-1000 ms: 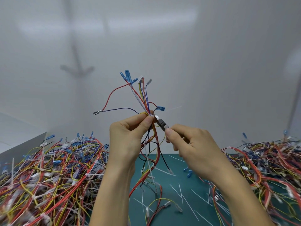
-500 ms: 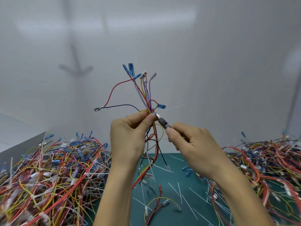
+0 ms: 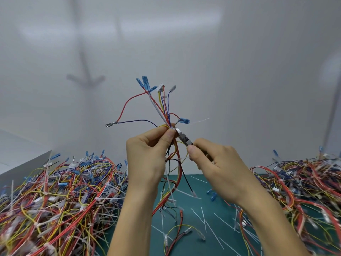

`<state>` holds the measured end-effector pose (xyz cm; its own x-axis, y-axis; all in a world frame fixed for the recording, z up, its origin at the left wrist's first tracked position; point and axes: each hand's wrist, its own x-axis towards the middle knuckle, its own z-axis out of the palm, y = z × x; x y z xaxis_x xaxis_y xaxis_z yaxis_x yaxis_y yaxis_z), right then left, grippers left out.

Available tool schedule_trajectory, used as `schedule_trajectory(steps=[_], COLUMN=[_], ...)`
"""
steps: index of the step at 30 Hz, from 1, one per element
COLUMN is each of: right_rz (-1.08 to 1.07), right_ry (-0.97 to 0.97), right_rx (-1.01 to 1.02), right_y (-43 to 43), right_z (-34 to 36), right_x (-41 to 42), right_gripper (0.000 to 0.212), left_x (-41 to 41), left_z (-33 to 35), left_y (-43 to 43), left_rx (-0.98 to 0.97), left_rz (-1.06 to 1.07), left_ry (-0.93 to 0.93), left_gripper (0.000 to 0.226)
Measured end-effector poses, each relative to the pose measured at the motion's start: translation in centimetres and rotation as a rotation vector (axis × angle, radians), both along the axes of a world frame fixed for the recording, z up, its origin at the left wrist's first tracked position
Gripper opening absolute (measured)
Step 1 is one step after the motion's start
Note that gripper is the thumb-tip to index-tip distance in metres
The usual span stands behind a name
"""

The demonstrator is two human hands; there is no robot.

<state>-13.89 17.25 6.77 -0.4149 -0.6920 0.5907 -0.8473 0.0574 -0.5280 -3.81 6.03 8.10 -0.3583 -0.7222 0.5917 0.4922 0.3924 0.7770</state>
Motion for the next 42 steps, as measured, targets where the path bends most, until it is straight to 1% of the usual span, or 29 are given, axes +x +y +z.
schedule_trajectory(steps=[6,15,25,42], right_rz=[-0.013,-0.002,0.028,0.023], right_ry=[0.006,-0.004,-0.032,-0.036], right_rx=[0.031,0.035,0.025,0.031], right_y=[0.0,0.1,0.3,0.5], right_z=[0.1,0.1,0.2,0.4], right_x=[0.1,-0.1,-0.2,-0.1], right_gripper=[0.046,0.044,0.040,0.045], left_x=[0.1,0.0,0.1,0.2], left_z=[-0.1,-0.1,-0.2,-0.4], left_y=[-0.1,-0.3,-0.7,-1.3], left_rx=[-0.013,-0.039,-0.079,-0.132], left_rz=[0.005,-0.002,0.012,0.065], left_ry=[-0.015,-0.022,-0.035,-0.088], left_gripper=[0.018,0.022,0.019,0.017])
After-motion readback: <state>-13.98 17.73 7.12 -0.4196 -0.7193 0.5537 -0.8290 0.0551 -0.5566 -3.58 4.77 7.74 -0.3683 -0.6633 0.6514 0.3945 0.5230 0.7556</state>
